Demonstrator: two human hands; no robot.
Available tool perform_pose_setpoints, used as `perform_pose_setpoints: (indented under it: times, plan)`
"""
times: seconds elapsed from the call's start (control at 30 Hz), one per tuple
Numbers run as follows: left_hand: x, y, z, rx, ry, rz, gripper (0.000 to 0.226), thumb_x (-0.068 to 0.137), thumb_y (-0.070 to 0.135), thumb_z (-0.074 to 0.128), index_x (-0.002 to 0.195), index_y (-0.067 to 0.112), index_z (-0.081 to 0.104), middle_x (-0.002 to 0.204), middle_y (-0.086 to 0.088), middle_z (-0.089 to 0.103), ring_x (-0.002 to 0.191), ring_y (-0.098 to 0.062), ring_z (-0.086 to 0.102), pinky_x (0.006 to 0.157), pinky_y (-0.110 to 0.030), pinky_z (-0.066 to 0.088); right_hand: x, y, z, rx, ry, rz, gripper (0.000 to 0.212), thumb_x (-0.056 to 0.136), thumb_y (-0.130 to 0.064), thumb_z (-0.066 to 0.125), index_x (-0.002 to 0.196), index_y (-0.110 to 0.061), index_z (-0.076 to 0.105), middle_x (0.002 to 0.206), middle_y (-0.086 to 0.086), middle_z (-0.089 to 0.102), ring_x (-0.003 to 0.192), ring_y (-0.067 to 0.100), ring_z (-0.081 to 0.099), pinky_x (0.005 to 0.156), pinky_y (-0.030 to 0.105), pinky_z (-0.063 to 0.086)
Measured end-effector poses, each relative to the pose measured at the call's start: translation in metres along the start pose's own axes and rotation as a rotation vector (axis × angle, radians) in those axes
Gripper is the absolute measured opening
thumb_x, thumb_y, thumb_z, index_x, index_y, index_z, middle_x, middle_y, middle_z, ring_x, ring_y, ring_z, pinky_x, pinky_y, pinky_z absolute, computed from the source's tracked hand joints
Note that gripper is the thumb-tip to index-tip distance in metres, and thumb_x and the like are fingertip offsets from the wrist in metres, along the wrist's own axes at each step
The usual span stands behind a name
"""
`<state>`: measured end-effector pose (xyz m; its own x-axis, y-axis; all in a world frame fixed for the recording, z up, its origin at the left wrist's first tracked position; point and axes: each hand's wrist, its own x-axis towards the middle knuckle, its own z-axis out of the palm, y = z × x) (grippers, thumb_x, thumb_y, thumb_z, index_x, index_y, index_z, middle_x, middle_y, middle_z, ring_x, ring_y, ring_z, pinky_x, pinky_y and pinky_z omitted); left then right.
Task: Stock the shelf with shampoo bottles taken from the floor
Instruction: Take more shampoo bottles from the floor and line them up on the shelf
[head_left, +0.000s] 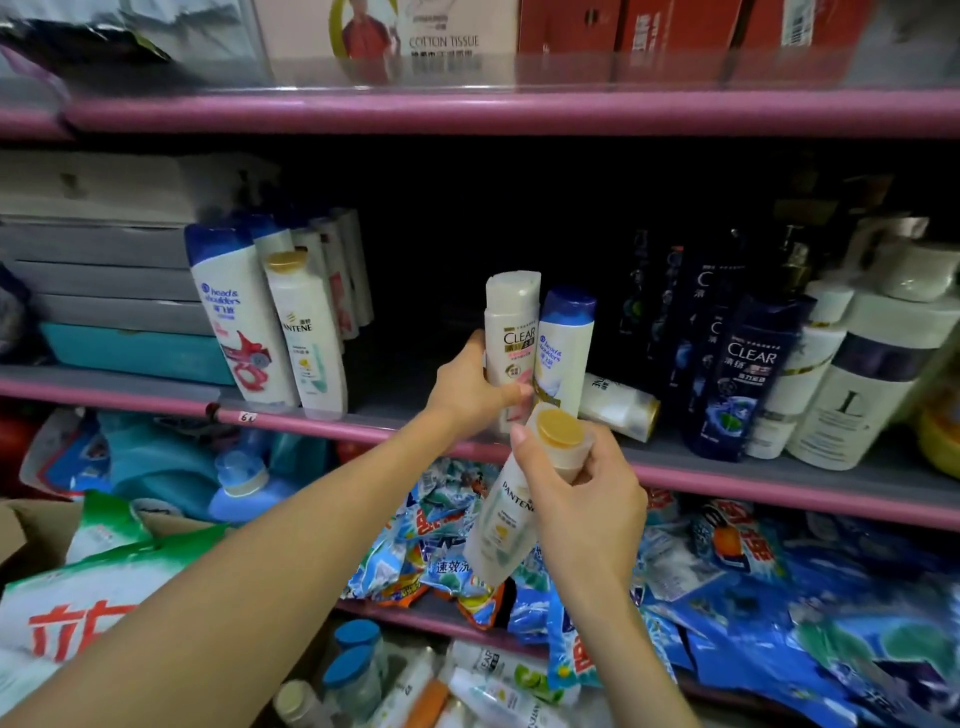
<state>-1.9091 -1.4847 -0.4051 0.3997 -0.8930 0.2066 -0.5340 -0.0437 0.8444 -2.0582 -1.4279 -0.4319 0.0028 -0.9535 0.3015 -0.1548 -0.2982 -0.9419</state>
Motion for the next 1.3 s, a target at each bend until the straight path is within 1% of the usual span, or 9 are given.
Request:
perform_pose_setpoints:
  times: [0.23, 0.4, 0.47, 0.57, 0.7, 0.8, 0.97, 1.13, 1.3]
  plan:
    - [-0.016, 0.006, -0.001, -0.028, -0.076, -0.098, 0.060, 0.084, 0.038, 0.068, 0.132, 0.015, 0.039, 0.123, -0.001, 0.059, 0.107, -0.017, 0.059, 0.090, -0.033, 0.049, 0.002, 0.010, -0.009, -0.061, -0.012, -0.009, 0.030, 0.072, -0.061, 0.066, 0.090, -0.037, 0.062, 0.076, -0.016, 0.069, 0.072, 0.002, 0.065, 0.071, 0.039, 0.056]
    - [-0.097, -0.009, -0.008, -0.040, 0.153, 0.054, 0.042, 0.094, 0.060, 0.029, 0.111, 0.029, 0.050, 0.100, 0.015, 0.058, 0.088, 0.003, 0.053, 0.071, -0.013, 0.038, -0.002, 0.010, -0.012, 0.021, -0.029, -0.013, 0.030, 0.072, -0.057, 0.069, 0.093, -0.038, 0.059, 0.083, -0.020, 0.069, 0.075, -0.001, 0.066, 0.076, 0.041, 0.056]
    - [-0.132, -0.023, -0.012, -0.037, 0.057, 0.115, 0.050, 0.088, 0.070, 0.027, 0.116, 0.034, 0.049, 0.110, 0.020, 0.057, 0.101, 0.010, 0.051, 0.081, -0.009, 0.039, -0.007, 0.007, -0.013, 0.086, -0.031, -0.030, 0.036, 0.072, -0.054, 0.071, 0.101, -0.043, 0.052, 0.088, -0.021, 0.069, 0.078, 0.001, 0.067, 0.076, 0.041, 0.056]
    - [-0.164, -0.044, -0.012, 0.126, -0.198, 0.063, 0.083, 0.072, 0.083, 0.038, 0.137, 0.032, 0.033, 0.133, 0.017, 0.047, 0.117, 0.001, 0.048, 0.096, -0.028, 0.044, -0.017, 0.002, -0.013, 0.154, -0.063, -0.102, 0.044, 0.078, -0.045, 0.071, 0.111, -0.047, 0.044, 0.090, -0.024, 0.069, 0.073, 0.002, 0.068, 0.067, 0.035, 0.056]
    - [-0.179, -0.055, -0.005, 0.356, -0.182, 0.086, 0.065, 0.074, 0.063, 0.060, 0.122, 0.036, 0.025, 0.101, 0.013, 0.055, 0.082, -0.010, 0.058, 0.063, -0.031, 0.049, -0.031, 0.003, -0.006, 0.196, -0.147, -0.154, 0.037, 0.083, -0.045, 0.066, 0.112, -0.049, 0.042, 0.087, -0.021, 0.068, 0.068, 0.005, 0.065, 0.062, 0.030, 0.055]
    - [-0.181, -0.059, -0.005, 0.340, -0.168, 0.069, 0.050, 0.074, 0.055, 0.060, 0.104, 0.034, 0.025, 0.085, 0.010, 0.055, 0.070, -0.014, 0.058, 0.053, -0.030, 0.044, -0.039, 0.004, -0.002, 0.148, -0.164, -0.223, 0.031, 0.081, -0.050, 0.060, 0.108, -0.055, 0.045, 0.073, -0.017, 0.065, 0.054, -0.002, 0.055, 0.050, 0.010, 0.043]
    - [-0.179, -0.058, -0.009, 0.280, -0.203, 0.060, 0.047, 0.074, 0.048, 0.063, 0.094, 0.037, 0.021, 0.079, 0.008, 0.053, 0.064, -0.008, 0.054, 0.048, -0.025, 0.036, -0.040, 0.007, 0.005, 0.093, -0.170, -0.246, 0.033, 0.085, -0.037, 0.064, 0.106, -0.056, 0.047, 0.074, -0.015, 0.062, 0.052, -0.004, 0.049, 0.048, 0.008, 0.039]
    - [-0.177, -0.069, -0.006, 0.269, -0.169, 0.034, 0.052, 0.076, 0.050, 0.063, 0.109, 0.028, 0.030, 0.090, 0.004, 0.059, 0.074, -0.018, 0.060, 0.058, -0.033, 0.048, -0.044, 0.011, 0.013, 0.118, -0.189, -0.278, 0.039, 0.088, -0.021, 0.065, 0.106, -0.052, 0.048, 0.080, -0.016, 0.061, 0.060, -0.004, 0.055, 0.054, 0.009, 0.042]
    - [-0.154, -0.062, -0.013, 0.128, -0.062, 0.046, 0.049, 0.070, 0.051, 0.061, 0.108, 0.040, 0.032, 0.084, 0.011, 0.059, 0.068, -0.010, 0.059, 0.053, -0.032, 0.047, -0.021, -0.006, 0.017, 0.186, -0.378, -0.058, 0.056, 0.082, -0.022, 0.071, 0.126, -0.036, 0.039, 0.094, -0.002, 0.073, 0.081, 0.015, 0.070, 0.068, 0.028, 0.057]
